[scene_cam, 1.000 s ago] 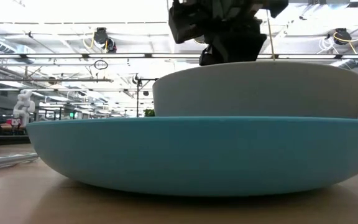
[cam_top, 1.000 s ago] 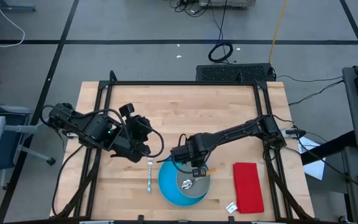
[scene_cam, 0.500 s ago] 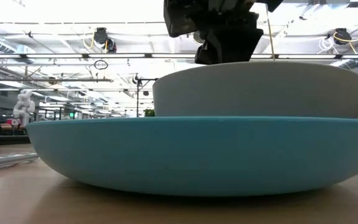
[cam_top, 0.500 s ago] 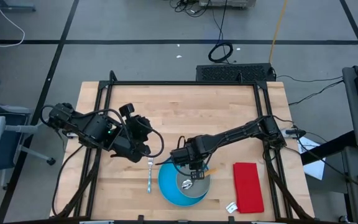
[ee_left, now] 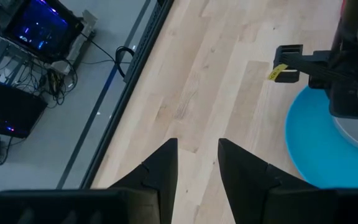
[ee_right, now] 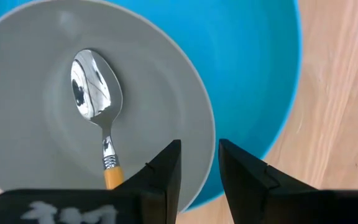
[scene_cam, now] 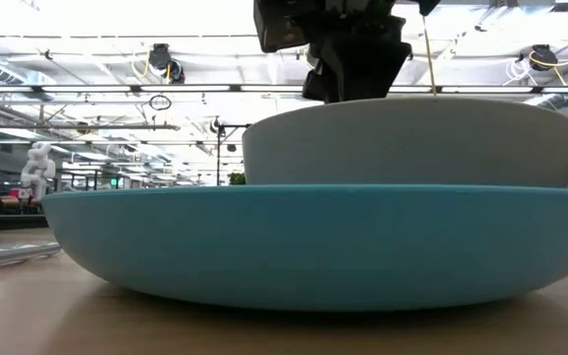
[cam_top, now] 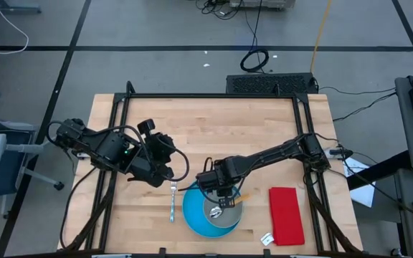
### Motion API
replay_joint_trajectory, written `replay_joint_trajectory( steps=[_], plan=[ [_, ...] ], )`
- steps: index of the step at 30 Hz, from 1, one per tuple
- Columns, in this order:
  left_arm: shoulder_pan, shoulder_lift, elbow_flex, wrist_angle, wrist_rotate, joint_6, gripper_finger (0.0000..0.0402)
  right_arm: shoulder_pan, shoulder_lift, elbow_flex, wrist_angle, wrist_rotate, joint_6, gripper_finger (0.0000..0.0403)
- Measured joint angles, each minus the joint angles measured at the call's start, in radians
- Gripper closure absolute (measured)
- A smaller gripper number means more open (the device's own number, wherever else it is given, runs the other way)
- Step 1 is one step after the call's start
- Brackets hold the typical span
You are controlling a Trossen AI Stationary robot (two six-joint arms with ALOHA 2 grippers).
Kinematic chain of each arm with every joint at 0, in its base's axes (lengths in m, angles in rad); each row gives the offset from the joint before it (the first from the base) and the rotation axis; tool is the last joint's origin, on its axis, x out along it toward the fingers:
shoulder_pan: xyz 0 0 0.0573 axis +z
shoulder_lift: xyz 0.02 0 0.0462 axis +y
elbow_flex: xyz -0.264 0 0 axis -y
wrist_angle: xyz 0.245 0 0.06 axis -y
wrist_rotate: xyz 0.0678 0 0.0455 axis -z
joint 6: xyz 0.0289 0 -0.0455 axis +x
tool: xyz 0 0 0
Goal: Pick and place plate/cup/fork/spoon on tray
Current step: Adjust the gray bowl
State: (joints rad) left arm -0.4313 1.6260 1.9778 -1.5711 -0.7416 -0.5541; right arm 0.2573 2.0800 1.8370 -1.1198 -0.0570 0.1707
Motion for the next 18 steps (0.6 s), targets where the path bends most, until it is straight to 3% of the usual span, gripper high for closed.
replay_joint_trajectory(
  steps=[18],
  plan=[
    [0.0, 0.0, 0.0, 0.0, 0.001, 0.0, 0.0279, -0.003, -0.002, -0.056, 0.074, 0.0, -0.026, 0.0307]
  ],
)
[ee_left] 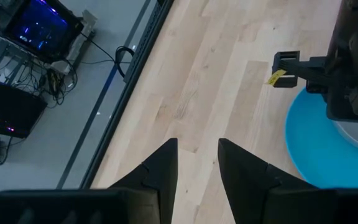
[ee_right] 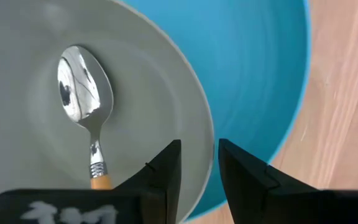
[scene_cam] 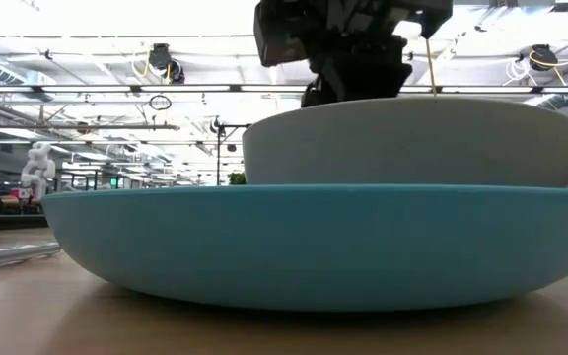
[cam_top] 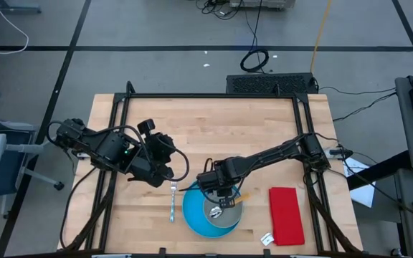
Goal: Pick and place plate/cup/fork/spoon on tray
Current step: Adjust the gray bowl
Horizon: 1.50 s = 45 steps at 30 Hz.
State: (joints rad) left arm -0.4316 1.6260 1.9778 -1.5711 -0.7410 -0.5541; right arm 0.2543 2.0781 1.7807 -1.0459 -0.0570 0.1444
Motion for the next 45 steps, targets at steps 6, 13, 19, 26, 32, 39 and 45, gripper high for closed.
replay_joint_trajectory(
  steps=[6, 13, 19, 26, 32, 39, 45],
  plan=[
    [0.0, 0.0, 0.0, 0.0, -0.001, 0.0, 0.0279, 0.0, 0.0, -0.01, 0.01, 0.002, -0.008, 0.0307],
    [0.0, 0.0, 0.0, 0.0, -0.004, 0.0, 0.0279, -0.007, 0.0, -0.01, 0.034, 0.005, -0.017, 0.0307],
    [0.0, 0.0, 0.0, 0.0, -0.005, 0.0, 0.0279, -0.007, 0.0, -0.01, 0.056, 0.006, -0.018, 0.0312],
    [0.0, 0.0, 0.0, 0.0, -0.006, 0.0, 0.0279, -0.007, 0.0, -0.01, 0.072, 0.008, -0.029, 0.0357],
    [0.0, 0.0, 0.0, 0.0, -0.006, 0.0, 0.0279, -0.007, 0.001, -0.01, 0.086, 0.008, -0.049, 0.0399],
    [0.0, 0.0, 0.0, 0.0, -0.006, 0.0, 0.0279, -0.007, 0.001, -0.01, 0.095, 0.008, -0.05, 0.0401],
    [0.0, 0.0, 0.0, 0.0, -0.006, 0.006, 0.0279, -0.019, 0.002, -0.01, 0.107, 0.009, -0.052, 0.0402]
  ],
)
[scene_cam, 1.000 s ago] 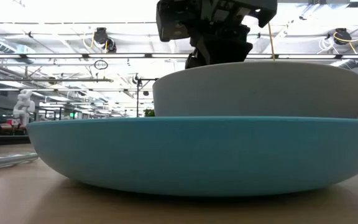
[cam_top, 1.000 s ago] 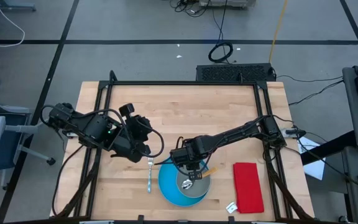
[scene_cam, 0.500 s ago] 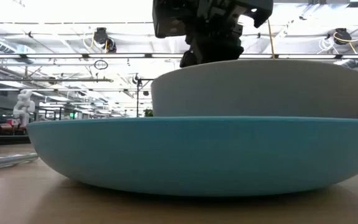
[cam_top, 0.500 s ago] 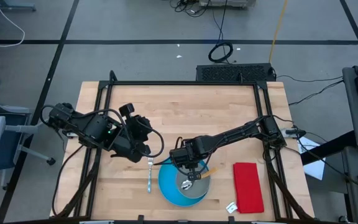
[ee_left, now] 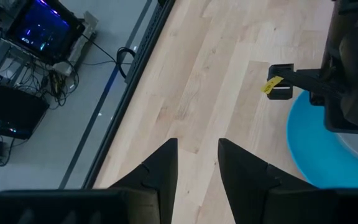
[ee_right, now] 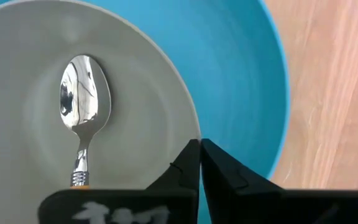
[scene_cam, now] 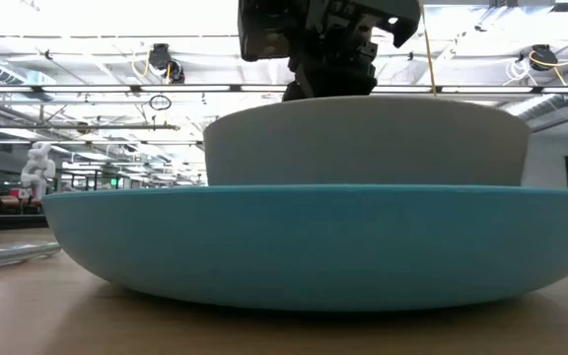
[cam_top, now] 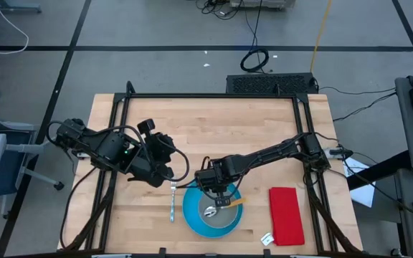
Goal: Pick and place plate/cup/fork/spoon on tray
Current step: Adjust the gray bowl
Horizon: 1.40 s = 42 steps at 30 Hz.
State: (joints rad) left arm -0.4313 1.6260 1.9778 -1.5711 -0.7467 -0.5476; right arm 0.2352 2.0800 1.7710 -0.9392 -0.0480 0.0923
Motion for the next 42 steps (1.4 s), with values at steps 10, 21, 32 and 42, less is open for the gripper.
replay_joint_trajectory(
  steps=[10, 21, 32, 42],
  plan=[
    [0.0, 0.0, 0.0, 0.0, 0.0, 0.016, 0.0279, -0.013, 0.0, 0.0, 0.041, 0.001, -0.028, 0.0403],
    [0.0, 0.0, 0.0, 0.0, -0.006, 0.02, 0.0279, -0.028, 0.0, 0.0, 0.054, 0.0, -0.038, 0.0403],
    [0.0, 0.0, 0.0, 0.0, -0.006, 0.02, 0.0279, -0.045, 0.0, 0.0, 0.061, -0.001, -0.045, 0.0403],
    [0.0, 0.0, 0.0, 0.0, -0.007, 0.02, 0.0279, -0.045, 0.0, 0.0, 0.06, -0.005, -0.04, 0.0403]
  ],
)
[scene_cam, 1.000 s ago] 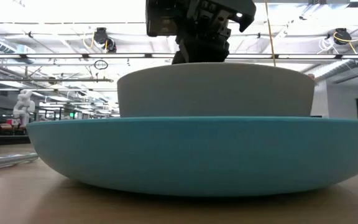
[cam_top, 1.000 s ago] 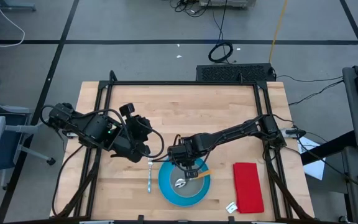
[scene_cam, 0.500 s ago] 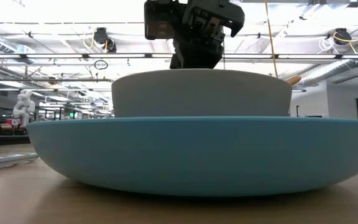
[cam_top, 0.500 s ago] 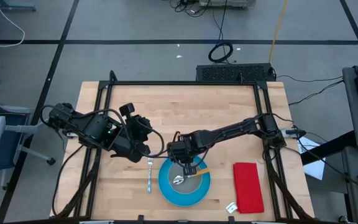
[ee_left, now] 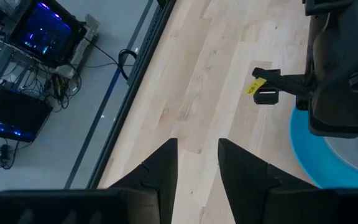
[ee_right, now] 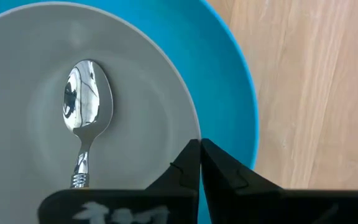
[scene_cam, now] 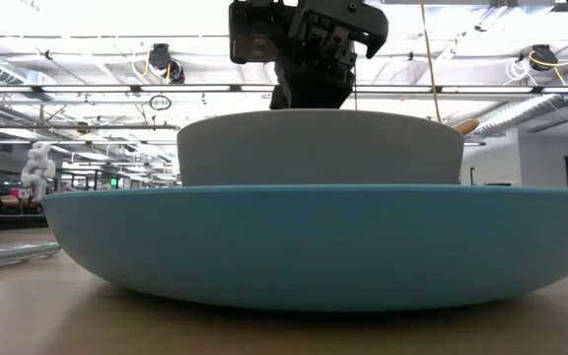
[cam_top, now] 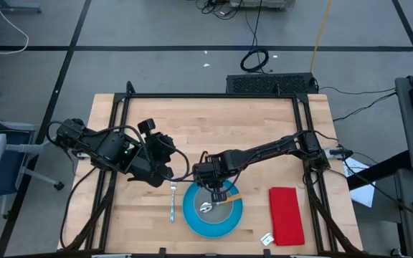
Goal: Pick and place plate/cup/fork/spoon on tray
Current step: Adjust the gray bowl, then return to Home Position
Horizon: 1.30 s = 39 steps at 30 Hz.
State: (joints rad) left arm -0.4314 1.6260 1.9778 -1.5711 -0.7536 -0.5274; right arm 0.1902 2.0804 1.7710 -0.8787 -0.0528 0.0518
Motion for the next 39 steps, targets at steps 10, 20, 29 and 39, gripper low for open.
replay_joint_trajectory(
  steps=[10, 20, 29, 39],
  plan=[
    [0.0, 0.0, 0.0, 0.0, 0.0, 0.0, 0.0279, 0.0, 0.0, 0.0, 0.002, 0.0, -0.004, 0.0349],
    [0.0, 0.0, 0.0, 0.0, 0.0, 0.003, 0.0279, 0.0, 0.0, 0.0, 0.016, 0.003, -0.011, 0.0308],
    [0.0, 0.0, 0.0, 0.0, -0.059, 0.044, 0.0279, 0.017, -0.1, 0.0, 0.007, 0.009, 0.029, 0.0312],
    [0.0, -0.048, -0.001, 0.0, -0.102, -0.002, 0.0279, 0.176, -0.438, 0.0, -0.179, 0.337, 0.204, 0.0312]
  ],
)
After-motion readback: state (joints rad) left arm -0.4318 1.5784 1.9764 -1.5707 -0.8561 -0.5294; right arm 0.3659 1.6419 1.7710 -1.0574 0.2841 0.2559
